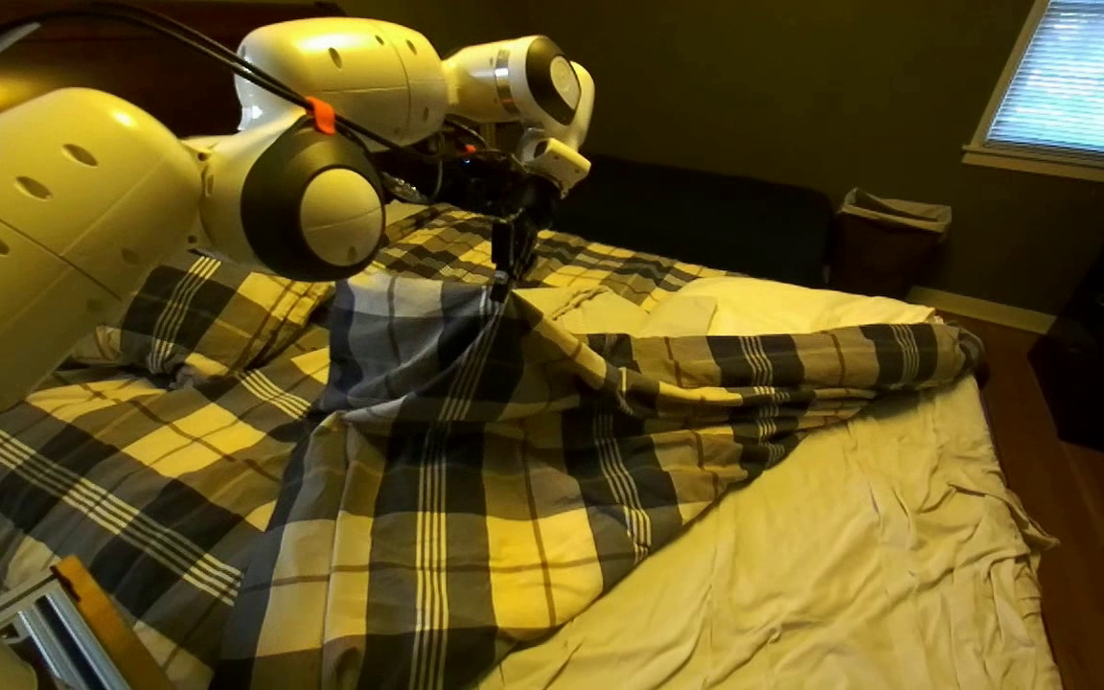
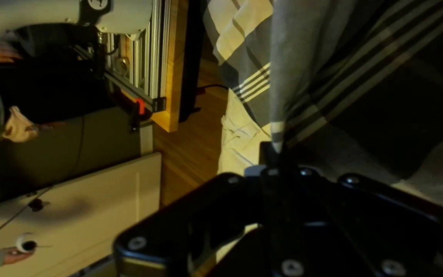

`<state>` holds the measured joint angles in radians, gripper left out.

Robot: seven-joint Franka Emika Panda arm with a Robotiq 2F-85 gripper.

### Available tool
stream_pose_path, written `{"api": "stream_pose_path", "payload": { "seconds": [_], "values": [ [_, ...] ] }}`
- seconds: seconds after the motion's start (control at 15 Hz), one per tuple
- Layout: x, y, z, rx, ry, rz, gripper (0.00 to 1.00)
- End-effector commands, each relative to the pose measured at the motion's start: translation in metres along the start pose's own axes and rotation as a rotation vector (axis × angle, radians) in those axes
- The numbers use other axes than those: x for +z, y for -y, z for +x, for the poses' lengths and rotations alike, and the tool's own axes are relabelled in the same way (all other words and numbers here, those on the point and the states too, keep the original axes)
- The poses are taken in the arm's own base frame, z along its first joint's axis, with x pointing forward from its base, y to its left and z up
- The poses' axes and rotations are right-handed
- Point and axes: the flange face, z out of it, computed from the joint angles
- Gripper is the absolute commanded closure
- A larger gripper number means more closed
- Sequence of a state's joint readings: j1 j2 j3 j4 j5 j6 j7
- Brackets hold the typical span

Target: Cover the bed with the bed sheet

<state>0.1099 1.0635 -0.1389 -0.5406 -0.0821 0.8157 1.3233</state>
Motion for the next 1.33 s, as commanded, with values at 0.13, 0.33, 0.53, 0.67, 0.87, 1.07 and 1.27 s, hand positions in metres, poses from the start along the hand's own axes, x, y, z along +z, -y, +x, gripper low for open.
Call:
{"api": "stream_pose_path", "payload": {
  "seconds": [0.13, 0.33, 0.53, 0.67, 0.87, 1.07, 1.27],
  "values": [
    [0.043, 0.0, 0.069, 0.258, -0.047, -0.161, 1.0],
    [0.048, 0.006, 0.077, 0.247, -0.048, -0.162, 0.99],
    [0.057, 0.006, 0.087, 0.269, -0.05, -0.186, 0.99],
    [0.055, 0.006, 0.085, 0.272, -0.054, -0.184, 0.99],
    [0.053, 0.001, 0.089, 0.287, -0.092, -0.197, 1.0],
    [0.079, -0.02, 0.158, 0.441, -0.13, -0.297, 1.0],
    [0.114, -0.039, 0.213, 0.588, -0.117, -0.381, 1.0]
  ]
}}
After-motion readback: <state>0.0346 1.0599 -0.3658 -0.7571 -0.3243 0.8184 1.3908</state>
